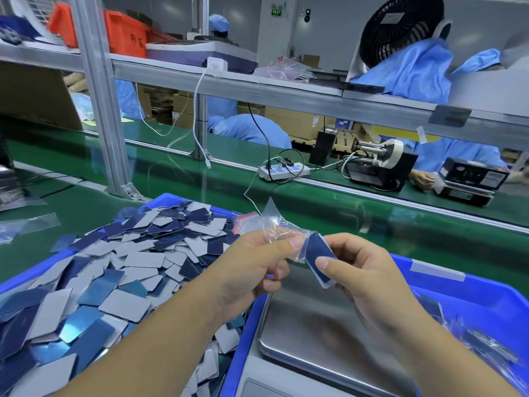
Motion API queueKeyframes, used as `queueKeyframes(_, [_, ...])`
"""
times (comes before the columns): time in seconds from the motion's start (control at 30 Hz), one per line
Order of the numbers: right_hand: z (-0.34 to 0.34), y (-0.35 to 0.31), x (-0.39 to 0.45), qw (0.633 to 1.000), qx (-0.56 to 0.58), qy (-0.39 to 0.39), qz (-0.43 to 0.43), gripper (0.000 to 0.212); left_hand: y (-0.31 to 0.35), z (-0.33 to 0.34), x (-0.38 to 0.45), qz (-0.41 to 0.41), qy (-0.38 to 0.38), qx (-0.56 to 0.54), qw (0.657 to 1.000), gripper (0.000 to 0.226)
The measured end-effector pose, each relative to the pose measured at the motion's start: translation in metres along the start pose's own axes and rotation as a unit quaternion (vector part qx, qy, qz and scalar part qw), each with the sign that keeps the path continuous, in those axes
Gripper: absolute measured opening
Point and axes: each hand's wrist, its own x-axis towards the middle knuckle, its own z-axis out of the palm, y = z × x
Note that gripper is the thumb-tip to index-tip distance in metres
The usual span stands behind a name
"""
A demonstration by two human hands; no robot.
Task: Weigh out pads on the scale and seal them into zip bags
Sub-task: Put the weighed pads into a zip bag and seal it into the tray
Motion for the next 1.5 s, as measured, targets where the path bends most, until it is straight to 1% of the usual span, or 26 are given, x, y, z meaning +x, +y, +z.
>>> queueKeyframes(0.03, [-0.0009,0.0000,-0.0001,1.000,0.002,0.000,0.003,0.021,0.0001,0.0004,0.0001,0.003,0.002,0.004,1.000,0.006])
queueKeyframes(0.1, [-0.0019,-0.0009,-0.0005,1.000,0.012,-0.013,0.013,0.020,-0.0018,-0.0009,0.0016,0.007,0.010,0.013,1.000,0.017])
queueKeyframes(0.17, [-0.0011,-0.0024,-0.0013,0.998,0.038,-0.035,0.033,0.019,-0.0017,-0.0016,0.0023,0.005,0.023,0.018,1.000,0.012])
queueKeyframes(0.2, [-0.0006,-0.0032,-0.0016,0.997,0.049,-0.040,0.044,0.018,-0.0020,-0.0024,0.0028,0.002,0.026,0.021,0.999,0.015])
queueKeyframes(0.27, [0.0001,-0.0041,-0.0021,0.996,0.062,-0.039,0.058,0.017,-0.0033,-0.0040,0.0033,-0.002,0.032,0.024,0.999,0.027])
queueKeyframes(0.3, [0.0003,-0.0042,-0.0020,0.995,0.067,-0.035,0.062,0.017,-0.0037,-0.0041,0.0032,0.000,0.032,0.025,0.999,0.028])
queueKeyframes(0.47, [-0.0009,-0.0040,0.0000,0.994,0.088,-0.014,0.064,0.022,-0.0051,-0.0049,0.0042,-0.003,0.040,0.030,0.999,0.012])
queueKeyframes(0.6, [0.0011,-0.0036,-0.0008,0.995,0.072,-0.026,0.059,0.019,-0.0052,-0.0053,0.0047,0.000,0.031,0.037,0.999,0.012])
queueKeyframes(0.7, [0.0033,-0.0016,-0.0005,0.997,0.075,0.004,0.027,0.021,-0.0062,-0.0060,0.0047,-0.003,0.021,0.060,0.998,0.026])
queueKeyframes(0.73, [0.0033,-0.0013,-0.0003,0.997,0.072,0.014,0.014,0.023,-0.0069,-0.0063,0.0047,-0.002,0.011,0.066,0.998,0.026])
queueKeyframes(0.83, [0.0024,-0.0017,0.0000,0.999,0.052,0.013,0.007,0.031,-0.0072,-0.0062,0.0037,0.007,-0.016,0.101,0.995,0.015])
queueKeyframes(0.97, [-0.0008,-0.0023,0.0015,0.999,0.038,-0.006,0.033,0.043,-0.0074,-0.0054,0.0035,0.033,-0.012,0.131,0.991,0.014])
queueKeyframes(1.03, [-0.0024,-0.0032,0.0015,0.999,0.034,-0.008,0.026,0.043,-0.0062,-0.0039,0.0029,0.045,-0.016,0.128,0.991,0.011])
queueKeyframes(1.13, [-0.0032,-0.0029,0.0001,0.999,0.023,-0.020,0.017,0.044,-0.0058,-0.0026,0.0019,0.055,-0.029,0.164,0.984,0.012])
queueKeyframes(1.2, [-0.0018,-0.0006,0.0005,1.000,0.022,-0.009,0.012,0.045,-0.0060,-0.0029,0.0009,0.056,-0.028,0.180,0.982,0.012])
queueKeyframes(1.3, [0.0007,0.0016,0.0020,0.999,0.045,0.006,0.011,0.039,-0.0055,-0.0006,-0.0002,0.073,-0.023,0.155,0.985,0.011])
queueKeyframes(1.37, [0.0012,0.0001,0.0018,0.998,0.062,0.006,0.012,0.032,-0.0043,-0.0017,0.0020,0.072,0.019,0.105,0.992,0.008])
queueKeyframes(1.4, [0.0007,-0.0014,0.0015,0.998,0.065,0.007,0.009,0.028,-0.0031,-0.0034,0.0032,0.068,0.040,0.079,0.994,0.011])
queueKeyframes(1.43, [-0.0002,-0.0028,0.0014,0.998,0.064,0.009,0.003,0.023,-0.0024,-0.0054,0.0044,0.065,0.051,0.063,0.995,0.014])
queueKeyframes(1.5, [-0.0018,-0.0044,0.0011,0.999,0.049,0.012,-0.007,0.017,-0.0017,-0.0078,0.0050,0.063,0.053,0.069,0.994,0.013])
